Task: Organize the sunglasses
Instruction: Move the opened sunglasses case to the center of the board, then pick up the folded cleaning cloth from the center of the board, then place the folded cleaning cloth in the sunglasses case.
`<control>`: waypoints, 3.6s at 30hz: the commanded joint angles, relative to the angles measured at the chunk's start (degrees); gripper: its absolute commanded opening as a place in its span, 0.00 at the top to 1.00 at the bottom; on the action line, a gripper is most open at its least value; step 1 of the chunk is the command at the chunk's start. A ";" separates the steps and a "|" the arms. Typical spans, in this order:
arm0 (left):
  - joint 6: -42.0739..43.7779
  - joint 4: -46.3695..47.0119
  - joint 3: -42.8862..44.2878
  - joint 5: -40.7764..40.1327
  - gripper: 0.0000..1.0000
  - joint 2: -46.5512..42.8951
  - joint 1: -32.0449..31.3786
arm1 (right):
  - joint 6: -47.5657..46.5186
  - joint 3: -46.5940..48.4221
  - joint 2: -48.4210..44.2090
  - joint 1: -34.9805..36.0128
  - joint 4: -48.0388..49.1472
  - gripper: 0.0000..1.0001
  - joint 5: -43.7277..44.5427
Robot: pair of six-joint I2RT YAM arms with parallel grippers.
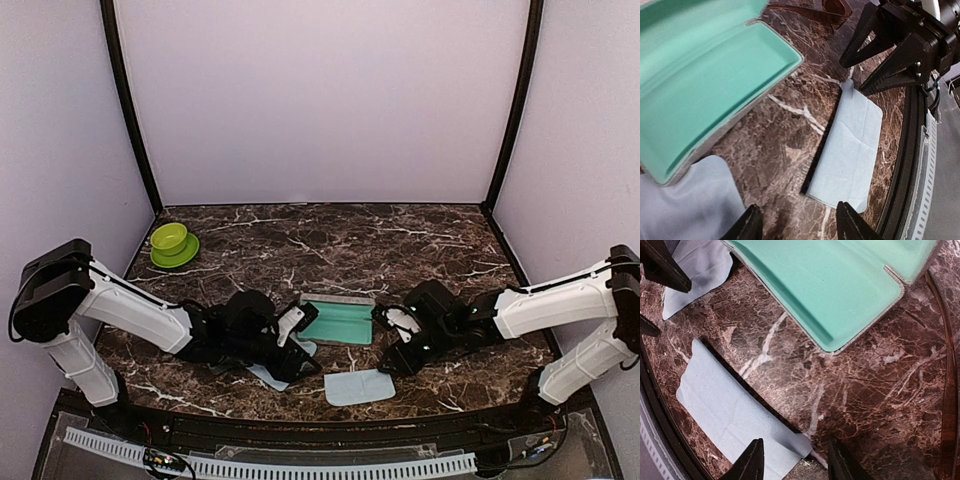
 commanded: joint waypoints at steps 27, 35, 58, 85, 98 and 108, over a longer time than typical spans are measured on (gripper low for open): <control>2.86 -0.96 7.58 7.23 0.69 9.97 -2.18 | 0.61 -1.49 2.15 0.41 2.64 0.73 -2.74; 3.35 -2.00 7.91 7.41 0.77 10.04 -2.19 | 0.42 -1.16 1.88 0.41 2.13 0.78 -2.25; 3.10 -1.02 7.51 6.59 1.00 9.61 -2.19 | 0.71 -1.17 0.24 0.41 2.22 0.94 -1.14; 7.80 -6.67 8.74 2.48 1.00 1.30 1.40 | 3.05 2.66 -2.01 0.41 5.27 1.00 3.41; 13.98 -15.42 11.51 1.98 1.00 -4.18 6.70 | 2.95 9.24 2.45 0.43 6.46 1.00 6.24; 17.22 -17.98 14.22 0.26 1.00 -3.95 10.66 | 3.32 14.03 6.17 0.41 6.12 1.00 10.26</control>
